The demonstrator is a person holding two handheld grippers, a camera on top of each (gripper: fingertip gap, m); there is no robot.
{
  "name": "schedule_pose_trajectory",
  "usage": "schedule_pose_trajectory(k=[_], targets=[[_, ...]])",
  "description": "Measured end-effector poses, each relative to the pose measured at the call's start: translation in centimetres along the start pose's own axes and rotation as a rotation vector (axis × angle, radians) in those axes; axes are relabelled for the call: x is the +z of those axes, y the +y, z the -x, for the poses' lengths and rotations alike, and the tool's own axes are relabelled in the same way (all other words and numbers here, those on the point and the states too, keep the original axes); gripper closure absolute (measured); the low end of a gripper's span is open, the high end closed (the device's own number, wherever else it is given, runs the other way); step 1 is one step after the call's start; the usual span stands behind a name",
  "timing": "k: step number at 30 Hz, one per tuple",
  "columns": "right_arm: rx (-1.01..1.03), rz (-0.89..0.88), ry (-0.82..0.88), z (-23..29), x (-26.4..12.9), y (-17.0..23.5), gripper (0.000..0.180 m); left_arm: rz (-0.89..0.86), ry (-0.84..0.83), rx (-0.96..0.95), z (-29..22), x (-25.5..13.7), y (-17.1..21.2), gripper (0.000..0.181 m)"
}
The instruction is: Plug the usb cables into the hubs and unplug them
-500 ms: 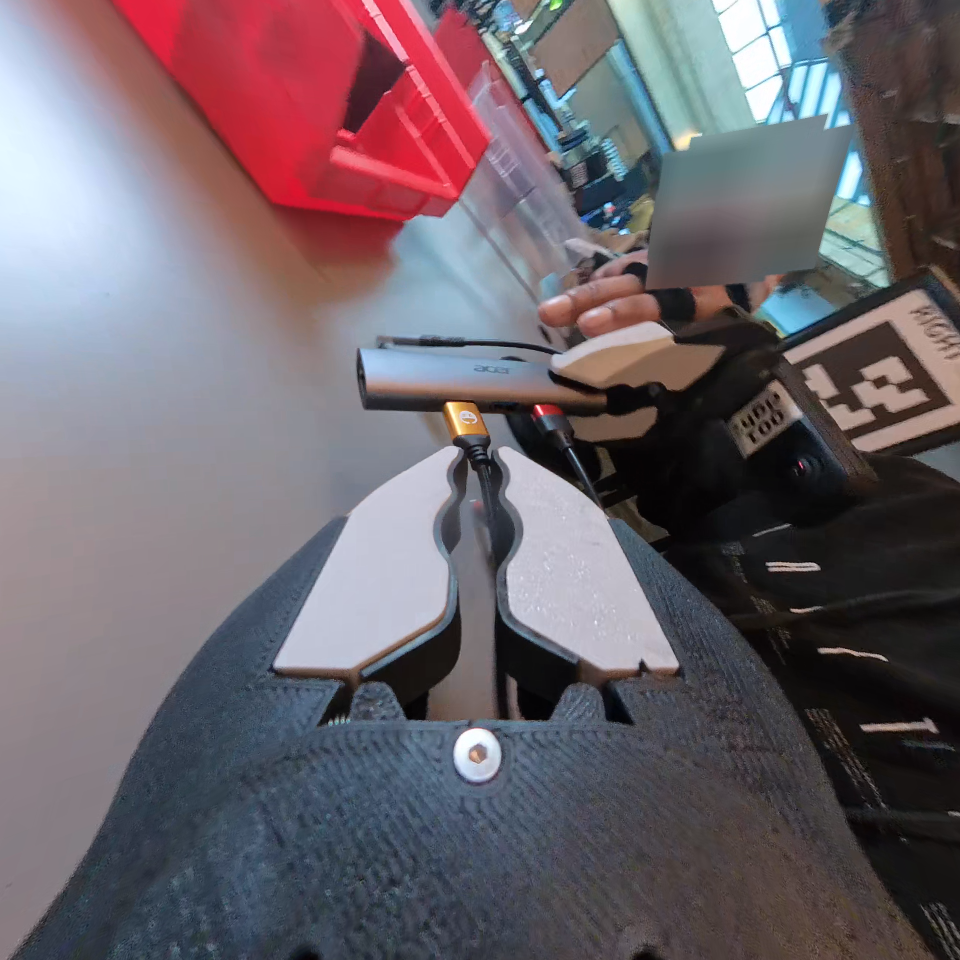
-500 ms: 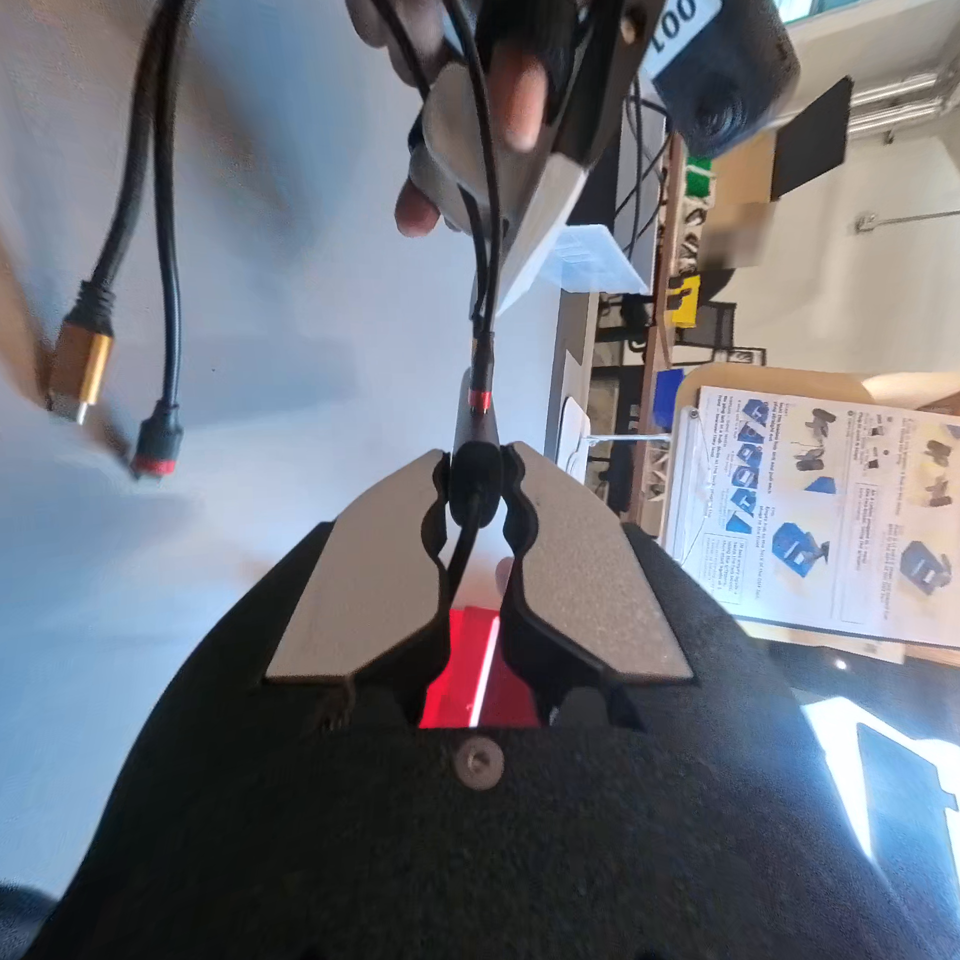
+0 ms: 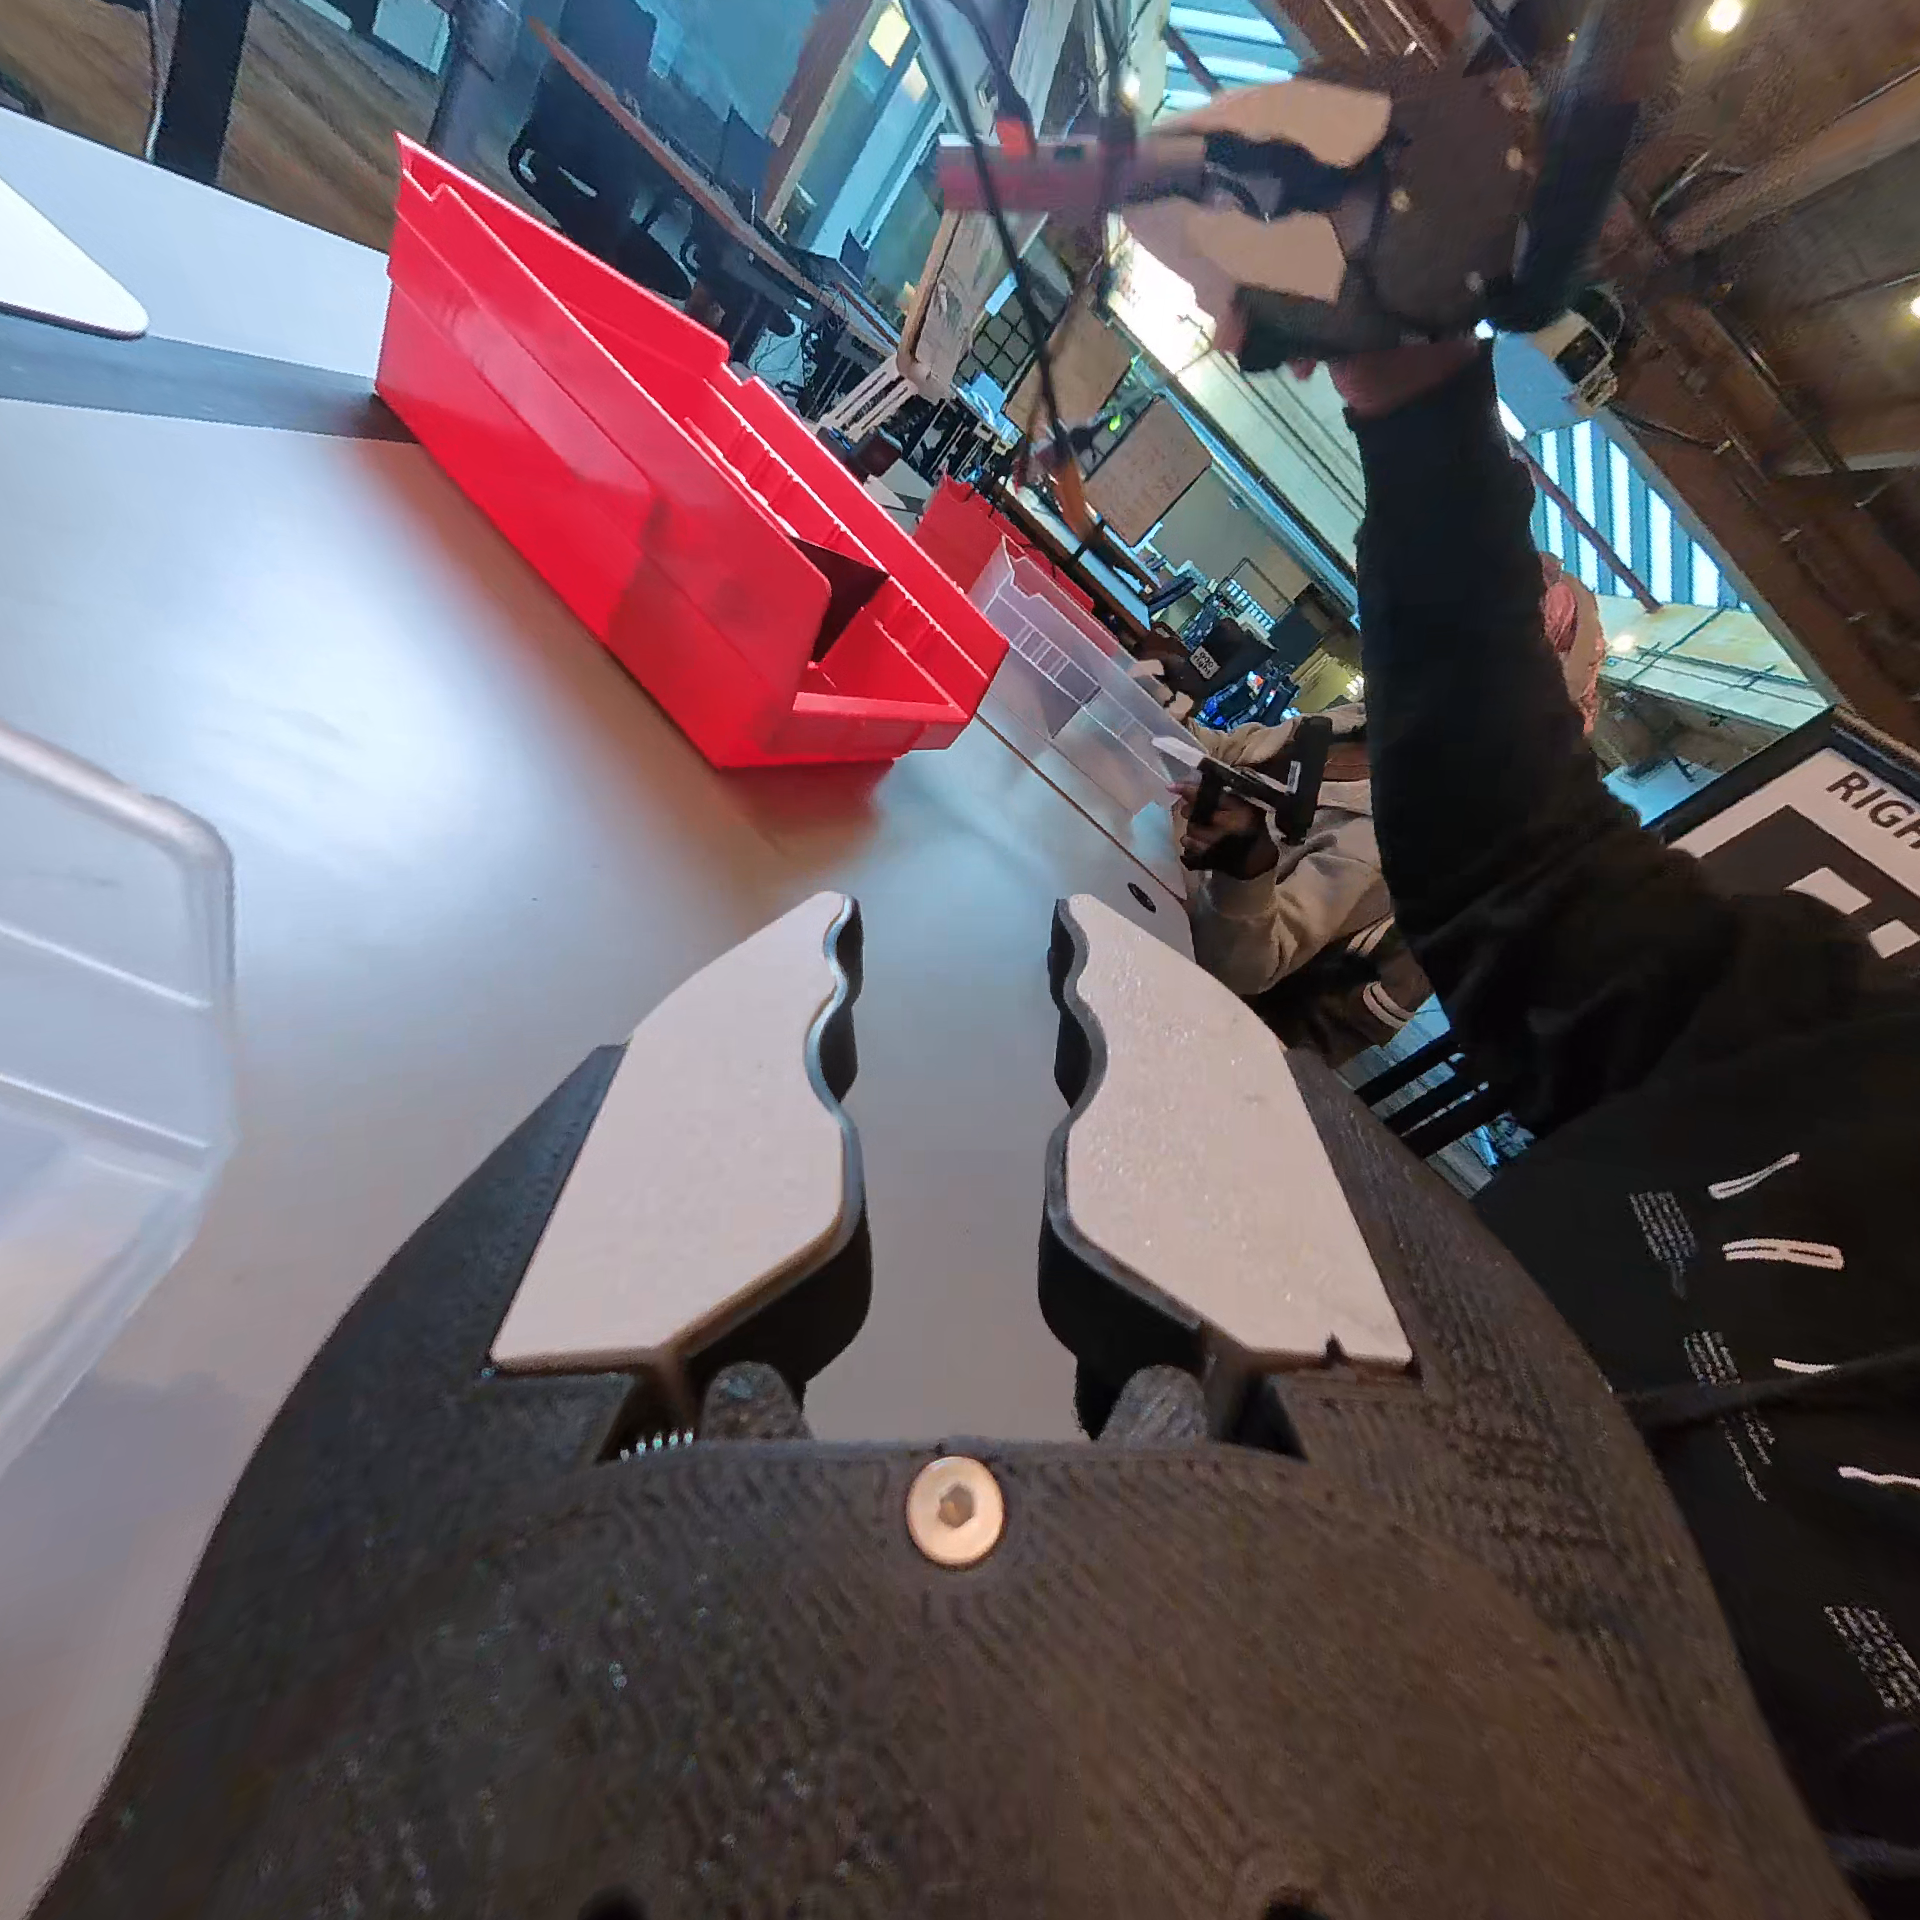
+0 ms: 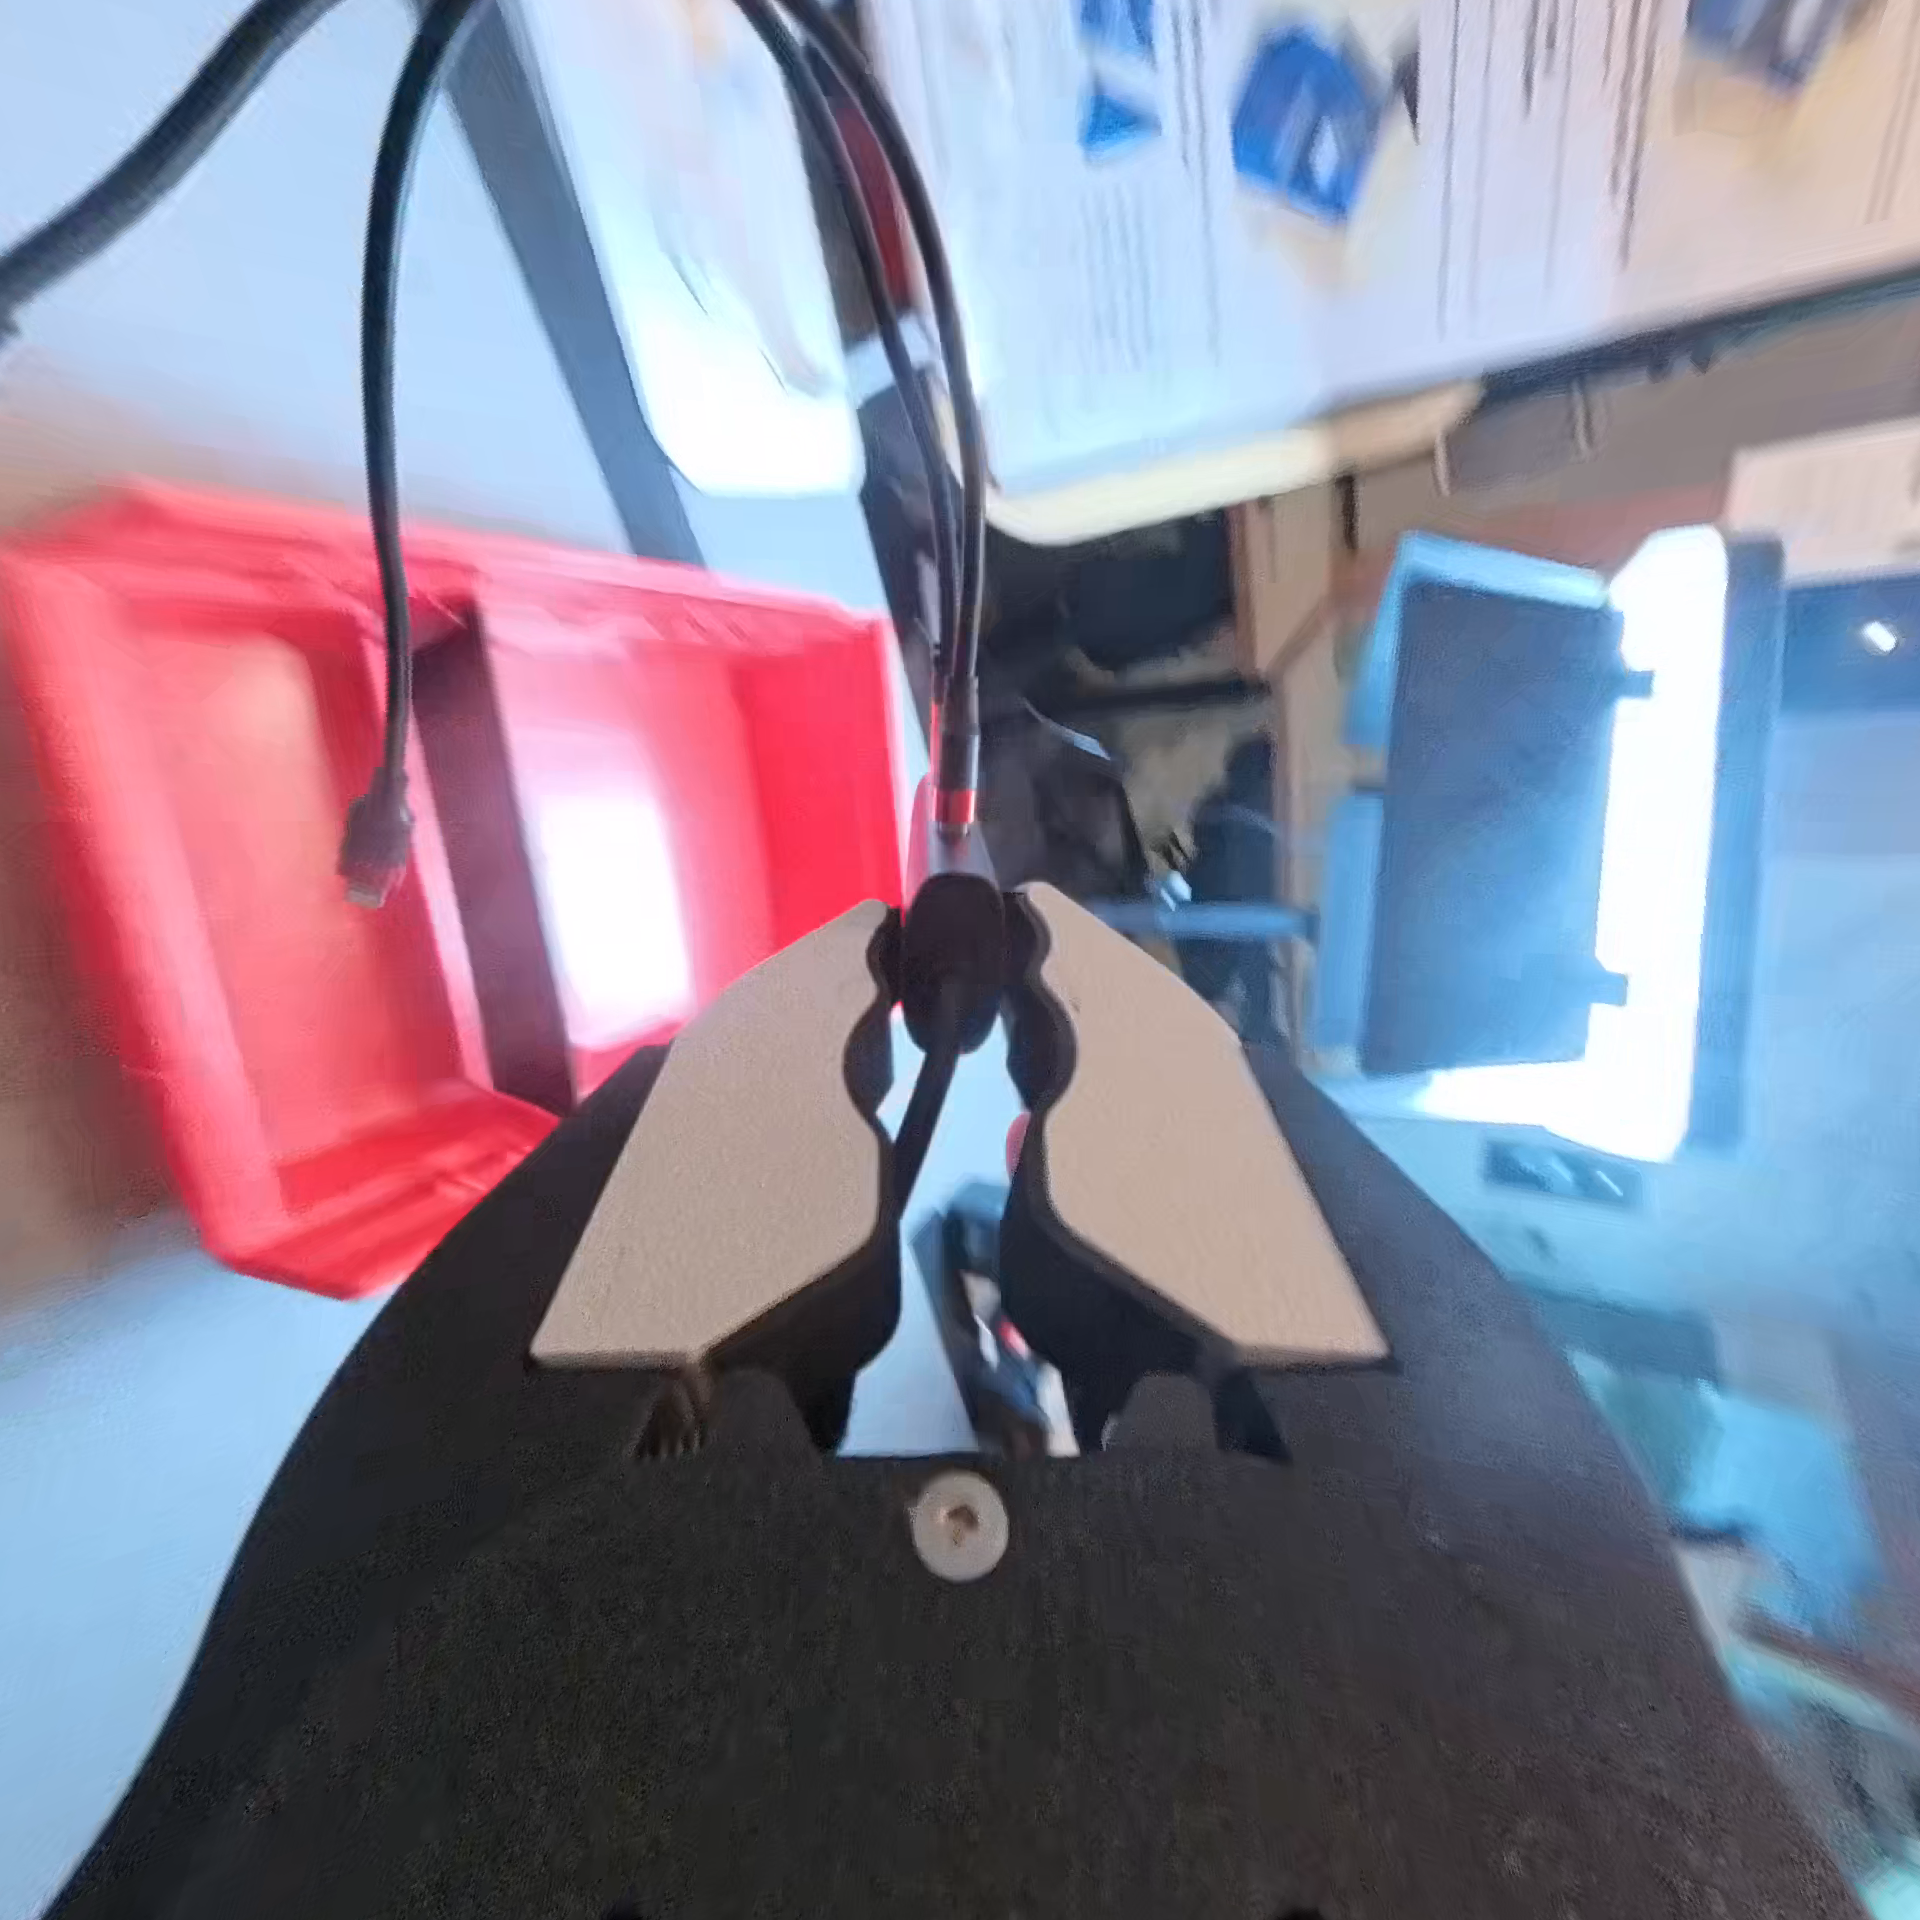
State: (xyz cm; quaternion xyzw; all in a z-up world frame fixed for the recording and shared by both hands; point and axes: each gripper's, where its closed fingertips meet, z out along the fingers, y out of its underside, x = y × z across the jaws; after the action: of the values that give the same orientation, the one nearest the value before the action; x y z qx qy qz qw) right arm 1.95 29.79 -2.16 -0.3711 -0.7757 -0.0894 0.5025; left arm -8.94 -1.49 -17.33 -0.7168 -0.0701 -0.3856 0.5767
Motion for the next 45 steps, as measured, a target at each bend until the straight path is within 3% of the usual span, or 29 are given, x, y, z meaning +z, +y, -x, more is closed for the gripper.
schedule_pose_trajectory(k=[4, 7, 11, 17, 22, 26, 31, 35, 40, 43, 44, 45], targets=[[-0.160, 0.293, 0.161, -3.4, 4.7, 5.6, 0.162, 0.041, 0.003, -0.017, 0.5, 0.6, 1.0, 0.146], [-0.304, 0.395, 0.154, -2.3, 9.4, 7.2, 0.162, 0.076, 0.006, -0.039, 0.9, 1.1, 1.9, 0.146], [-0.275, 0.320, -0.026, 3.2, 16.3, 5.5, 0.161, 0.130, -0.004, -0.040, 1.4, 1.8, 3.3, 0.146], [0.159, 0.266, -0.493, 11.8, 21.1, 4.9, 0.156, 0.147, 0.006, -0.037, 1.4, 2.5, 4.3, 0.148], [0.322, 0.204, -0.682, 12.5, 19.3, 3.0, 0.128, 0.179, 0.000, 0.014, 1.3, 2.8, 4.8, 0.148], [0.392, 0.035, -0.676, 8.8, 15.5, -0.3, 0.118, 0.202, -0.002, 0.023, 1.4, 2.9, 5.2, 0.148], [0.319, 0.049, -0.595, 7.1, 11.4, 1.7, 0.120, 0.201, -0.011, 0.034, 1.4, 2.8, 5.2, 0.147], [0.294, 0.089, -0.609, 10.3, 10.2, 3.8, 0.126, 0.211, -0.025, 0.043, 1.6, 2.9, 5.4, 0.148], [0.401, 0.035, -0.709, 15.9, 9.9, 2.0, 0.129, 0.227, -0.045, 0.044, 2.1, 3.1, 5.9, 0.148], [0.352, 0.123, -0.638, 18.9, 11.1, 1.6, 0.130, 0.232, -0.066, 0.038, 2.6, 3.0, 6.1, 0.148], [0.328, 0.174, -0.559, 19.2, 11.7, 1.9, 0.135, 0.230, -0.073, 0.039, 2.7, 3.0, 6.0, 0.149], [0.281, 0.209, -0.484, 19.2, 12.2, 2.1, 0.154, 0.225, -0.080, 0.042, 2.8, 2.9, 5.9, 0.149]])
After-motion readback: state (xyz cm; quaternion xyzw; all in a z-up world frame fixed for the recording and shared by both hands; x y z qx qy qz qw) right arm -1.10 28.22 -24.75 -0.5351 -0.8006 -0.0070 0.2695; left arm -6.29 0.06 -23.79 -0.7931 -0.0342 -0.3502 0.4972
